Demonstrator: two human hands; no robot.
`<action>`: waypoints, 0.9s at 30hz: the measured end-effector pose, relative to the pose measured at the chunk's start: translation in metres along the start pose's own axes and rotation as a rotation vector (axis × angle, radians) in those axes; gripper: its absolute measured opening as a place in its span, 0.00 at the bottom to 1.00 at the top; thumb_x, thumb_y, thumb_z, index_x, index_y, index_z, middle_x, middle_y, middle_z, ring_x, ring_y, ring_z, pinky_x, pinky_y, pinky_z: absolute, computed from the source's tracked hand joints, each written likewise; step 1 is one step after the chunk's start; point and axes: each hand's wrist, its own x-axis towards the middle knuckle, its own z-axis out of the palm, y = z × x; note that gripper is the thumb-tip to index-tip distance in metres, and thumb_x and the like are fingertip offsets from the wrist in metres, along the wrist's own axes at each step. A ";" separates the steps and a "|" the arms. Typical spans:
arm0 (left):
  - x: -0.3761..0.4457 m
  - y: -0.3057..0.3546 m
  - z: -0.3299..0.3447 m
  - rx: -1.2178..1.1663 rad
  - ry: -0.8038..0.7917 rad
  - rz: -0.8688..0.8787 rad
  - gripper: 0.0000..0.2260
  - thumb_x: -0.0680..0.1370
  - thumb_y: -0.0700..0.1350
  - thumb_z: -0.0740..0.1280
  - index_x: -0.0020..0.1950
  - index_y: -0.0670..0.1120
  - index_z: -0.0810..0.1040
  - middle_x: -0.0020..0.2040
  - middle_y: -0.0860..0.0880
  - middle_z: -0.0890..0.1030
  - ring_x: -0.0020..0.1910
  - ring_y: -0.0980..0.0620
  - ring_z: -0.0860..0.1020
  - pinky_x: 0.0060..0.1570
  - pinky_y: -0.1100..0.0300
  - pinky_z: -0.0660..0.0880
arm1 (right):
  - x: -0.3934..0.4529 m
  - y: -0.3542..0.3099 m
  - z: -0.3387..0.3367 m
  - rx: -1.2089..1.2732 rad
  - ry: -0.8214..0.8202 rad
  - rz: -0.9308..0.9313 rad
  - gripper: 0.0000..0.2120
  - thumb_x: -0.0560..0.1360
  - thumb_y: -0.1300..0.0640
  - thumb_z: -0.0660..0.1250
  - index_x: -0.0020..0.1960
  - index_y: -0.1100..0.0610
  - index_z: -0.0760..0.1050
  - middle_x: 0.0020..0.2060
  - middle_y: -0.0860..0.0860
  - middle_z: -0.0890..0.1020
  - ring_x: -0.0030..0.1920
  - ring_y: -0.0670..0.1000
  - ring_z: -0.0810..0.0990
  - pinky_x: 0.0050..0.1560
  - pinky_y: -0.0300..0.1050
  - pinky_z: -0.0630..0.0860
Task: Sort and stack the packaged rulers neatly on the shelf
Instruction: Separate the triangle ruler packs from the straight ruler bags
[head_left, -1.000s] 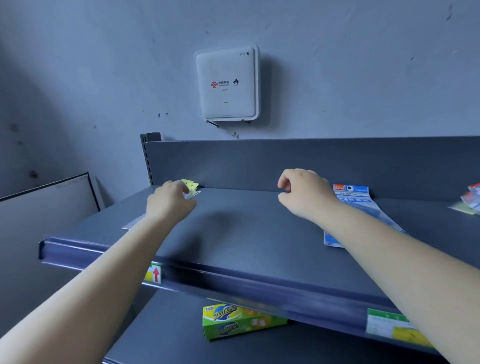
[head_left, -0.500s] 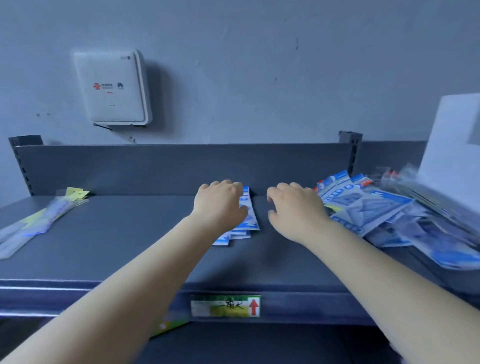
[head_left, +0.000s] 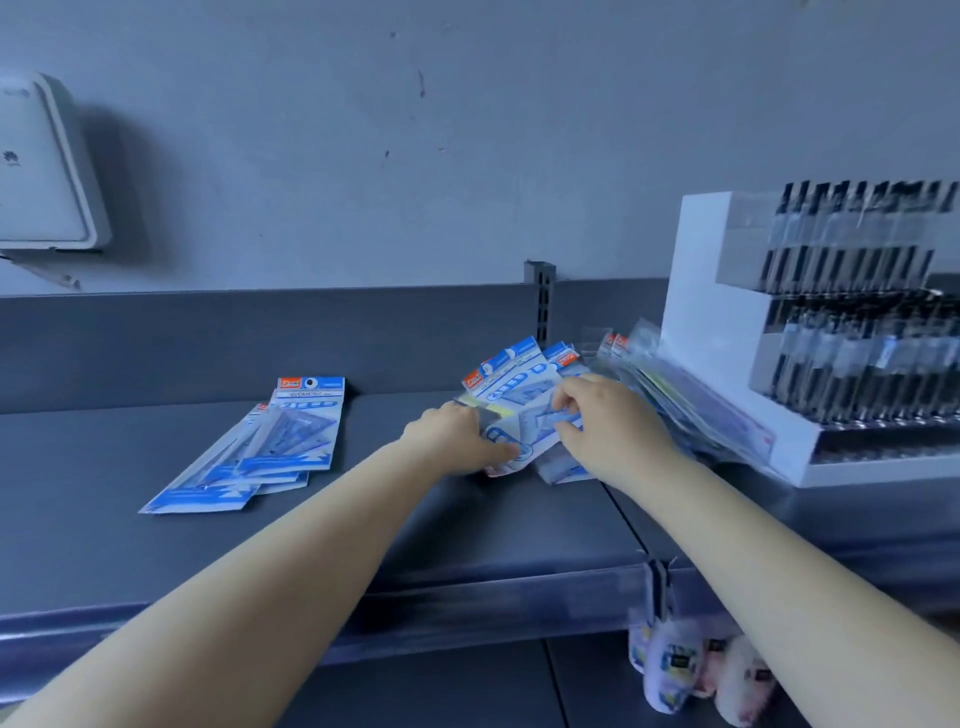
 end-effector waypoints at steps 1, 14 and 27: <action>0.004 0.003 0.001 0.019 0.003 -0.022 0.23 0.71 0.65 0.64 0.47 0.45 0.76 0.56 0.45 0.76 0.57 0.45 0.72 0.50 0.56 0.69 | 0.000 0.004 -0.001 0.012 0.002 -0.002 0.07 0.75 0.59 0.62 0.51 0.54 0.74 0.52 0.48 0.77 0.55 0.51 0.75 0.51 0.47 0.74; 0.005 0.019 -0.029 -0.600 0.170 0.093 0.09 0.67 0.36 0.76 0.40 0.45 0.77 0.36 0.47 0.80 0.31 0.54 0.77 0.35 0.62 0.76 | 0.009 0.035 -0.021 0.117 0.059 -0.072 0.17 0.75 0.57 0.65 0.63 0.54 0.71 0.60 0.49 0.73 0.62 0.51 0.70 0.58 0.44 0.67; -0.013 0.034 -0.078 -1.036 0.351 0.239 0.09 0.70 0.35 0.73 0.43 0.49 0.79 0.36 0.53 0.83 0.35 0.55 0.80 0.40 0.61 0.77 | 0.038 0.032 -0.054 0.317 -0.009 -0.123 0.07 0.74 0.56 0.67 0.42 0.60 0.74 0.40 0.56 0.79 0.43 0.56 0.76 0.39 0.44 0.67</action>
